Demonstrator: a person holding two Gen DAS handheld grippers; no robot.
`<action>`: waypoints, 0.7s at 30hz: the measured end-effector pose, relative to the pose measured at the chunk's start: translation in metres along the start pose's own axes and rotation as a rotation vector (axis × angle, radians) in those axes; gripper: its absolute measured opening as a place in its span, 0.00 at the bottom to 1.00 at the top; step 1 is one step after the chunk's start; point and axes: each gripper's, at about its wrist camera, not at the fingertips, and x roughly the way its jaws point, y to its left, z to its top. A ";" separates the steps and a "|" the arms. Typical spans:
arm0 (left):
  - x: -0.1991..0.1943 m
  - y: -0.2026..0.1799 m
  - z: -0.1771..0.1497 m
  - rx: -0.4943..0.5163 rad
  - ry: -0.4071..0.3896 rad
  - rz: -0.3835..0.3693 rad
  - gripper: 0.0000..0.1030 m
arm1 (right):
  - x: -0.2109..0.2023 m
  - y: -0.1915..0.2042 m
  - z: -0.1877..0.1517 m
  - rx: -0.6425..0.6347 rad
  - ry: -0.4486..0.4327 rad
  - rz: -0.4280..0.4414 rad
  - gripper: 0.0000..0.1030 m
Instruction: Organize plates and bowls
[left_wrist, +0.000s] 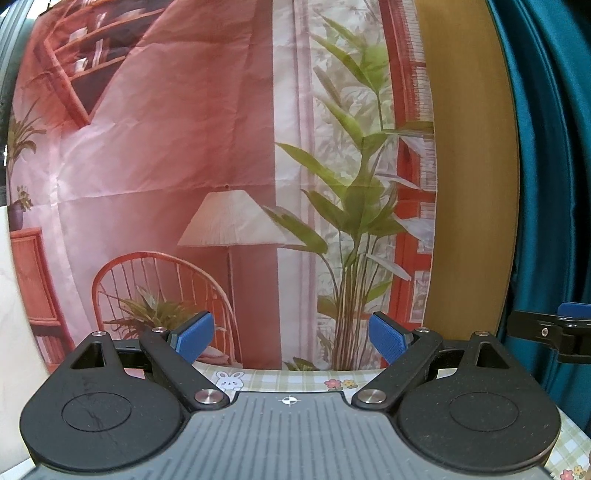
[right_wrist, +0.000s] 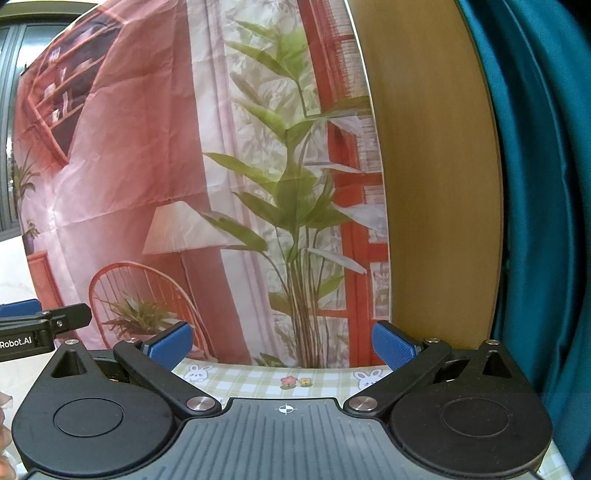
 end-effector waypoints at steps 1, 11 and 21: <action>0.000 0.000 0.000 0.000 0.001 0.000 0.90 | 0.000 0.000 0.000 -0.001 0.000 0.000 1.00; 0.001 0.000 -0.001 0.002 0.009 0.003 0.90 | 0.000 0.000 0.001 -0.001 0.001 0.000 1.00; 0.002 0.002 -0.003 -0.002 0.012 0.007 0.90 | 0.000 -0.003 -0.003 0.001 0.004 -0.002 1.00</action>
